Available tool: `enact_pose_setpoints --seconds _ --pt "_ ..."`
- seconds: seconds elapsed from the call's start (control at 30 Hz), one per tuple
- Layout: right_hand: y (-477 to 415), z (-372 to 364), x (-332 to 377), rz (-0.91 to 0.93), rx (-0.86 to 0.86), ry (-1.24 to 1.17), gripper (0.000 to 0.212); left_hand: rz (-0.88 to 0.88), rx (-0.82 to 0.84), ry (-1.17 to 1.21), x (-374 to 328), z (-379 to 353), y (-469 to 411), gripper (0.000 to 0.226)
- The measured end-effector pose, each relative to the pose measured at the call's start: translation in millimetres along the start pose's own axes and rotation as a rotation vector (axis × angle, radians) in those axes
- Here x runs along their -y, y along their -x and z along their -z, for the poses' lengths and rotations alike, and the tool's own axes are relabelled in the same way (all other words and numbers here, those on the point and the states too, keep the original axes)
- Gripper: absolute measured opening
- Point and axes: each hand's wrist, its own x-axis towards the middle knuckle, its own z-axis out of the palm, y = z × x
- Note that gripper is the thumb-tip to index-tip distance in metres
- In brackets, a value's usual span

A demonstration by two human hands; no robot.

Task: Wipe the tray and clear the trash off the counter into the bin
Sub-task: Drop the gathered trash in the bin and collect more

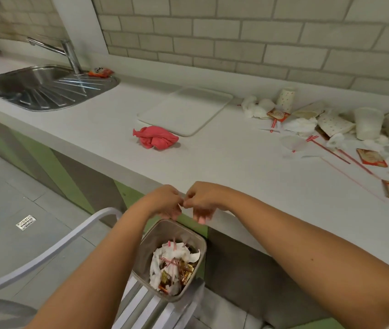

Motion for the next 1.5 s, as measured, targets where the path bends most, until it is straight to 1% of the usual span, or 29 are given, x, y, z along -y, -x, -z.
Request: enact_pose_setpoints --seconds 0.1,0.23,0.3,0.5,0.73,0.77,0.87,1.0,1.17,1.27,1.33,1.43,1.5 --pt "16.7 18.8 -7.2 -0.011 -0.113 0.096 0.014 -0.123 -0.068 -0.032 -27.3 -5.1 -3.7 0.017" --pt "41.7 43.4 -29.6 -0.056 -0.26 0.083 0.011 -0.236 -0.164 0.03 -62.8 -23.2 -14.3 0.009" --pt "53.8 54.4 -44.6 -0.089 -0.316 0.086 0.011 -0.292 -0.184 0.052 -80.5 -35.9 -18.8 0.01" --pt "93.3 83.1 -101.7 -0.208 -0.46 0.045 0.006 -0.432 -0.119 0.018 -135.1 -79.8 -20.2 0.016" --pt "134.5 113.6 -180.3 -0.354 -0.599 0.056 0.007 -0.579 -0.059 -0.109 -193.4 -133.0 -31.8 0.005" --pt "140.4 118.9 -194.7 -0.374 -0.622 0.063 0.009 -0.596 -0.056 -0.138 -202.6 -143.1 -34.7 0.005" --pt "150.9 133.6 -231.8 -0.452 -0.68 0.093 0.021 -0.627 -0.056 -0.233 -223.2 -167.5 -43.6 0.014" --pt "167.6 150.1 -280.5 -0.546 -0.756 0.177 0.027 -0.67 -0.067 -0.334 -252.9 -202.6 -56.1 0.019" --pt "183.9 170.7 -324.3 -0.622 -0.814 0.227 0.033 -0.654 -0.105 -0.358 -285.5 -234.0 -67.7 0.022" --pt "195.8 184.3 -349.5 -0.644 -0.876 0.179 0.038 -0.656 -0.107 -0.346 -306.5 -253.2 -71.2 0.022" --pt "204.8 191.7 -364.0 -0.666 -0.863 0.152 0.043 -0.671 -0.108 -0.34 -322.2 -268.2 -72.5 0.022" --pt "210.4 197.1 -377.8 -0.691 -0.767 0.167 0.058 -0.682 -0.126 -0.324 -343.5 -285.4 -72.5 0.022" --pt "210.7 199.2 -386.3 -0.687 -0.738 0.163 0.065 -0.699 -0.139 -0.32 -358.5 -296.6 -74.9 0.024"
